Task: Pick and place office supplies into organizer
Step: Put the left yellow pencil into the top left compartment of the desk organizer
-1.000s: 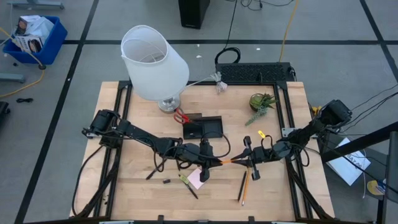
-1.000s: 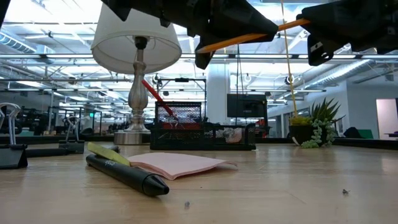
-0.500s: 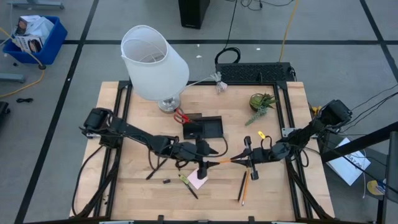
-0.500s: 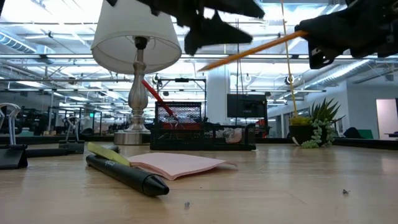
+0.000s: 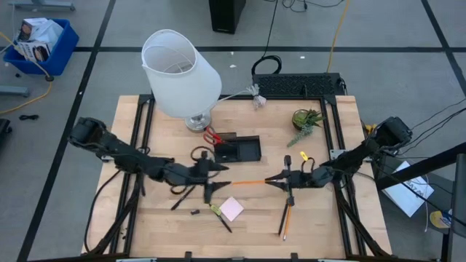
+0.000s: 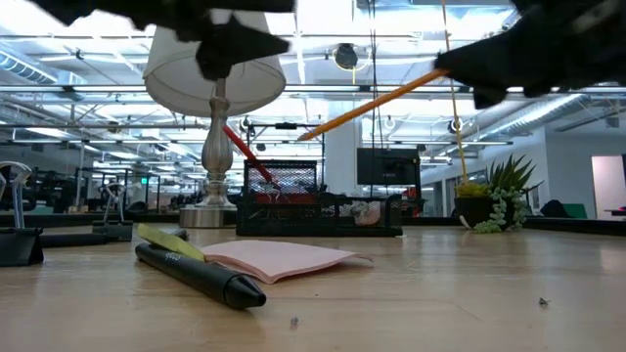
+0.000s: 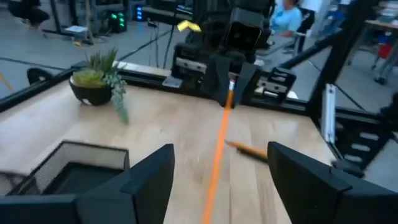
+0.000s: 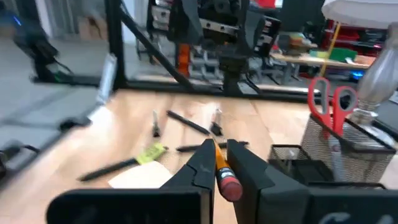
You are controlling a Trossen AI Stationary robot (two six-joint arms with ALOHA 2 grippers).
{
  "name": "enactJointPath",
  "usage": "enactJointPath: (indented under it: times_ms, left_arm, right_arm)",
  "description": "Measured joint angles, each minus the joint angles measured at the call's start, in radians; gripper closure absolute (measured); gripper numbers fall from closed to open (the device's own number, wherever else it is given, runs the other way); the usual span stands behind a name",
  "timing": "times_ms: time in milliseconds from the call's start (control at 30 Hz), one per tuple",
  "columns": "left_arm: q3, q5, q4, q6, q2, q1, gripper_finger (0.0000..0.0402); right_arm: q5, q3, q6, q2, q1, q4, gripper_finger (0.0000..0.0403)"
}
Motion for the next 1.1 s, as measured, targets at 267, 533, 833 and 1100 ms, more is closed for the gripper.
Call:
enactJointPath:
  times_ms: [267,533,833,1100]
  left_arm:
    - [-0.183,0.000,0.134,0.041,-0.125,-0.045,0.0143]
    - [-0.246,-0.001,0.205,0.086,-0.170,-0.071,0.0141]
    - [-0.247,-0.016,0.199,0.079,-0.174,-0.071,0.0140]
    - [-0.247,-0.025,0.185,0.076,-0.174,-0.071,0.0141]
  right_arm:
    - [-0.004,0.314,-0.104,0.000,-0.143,-0.521,0.0386]
    - [-0.007,0.565,-0.185,0.000,-0.296,-0.894,0.0386]
    - [-0.054,0.705,-0.255,0.007,-0.420,-1.081,0.0385]
    - [-0.135,0.704,-0.257,0.073,-0.472,-1.130,0.0384]
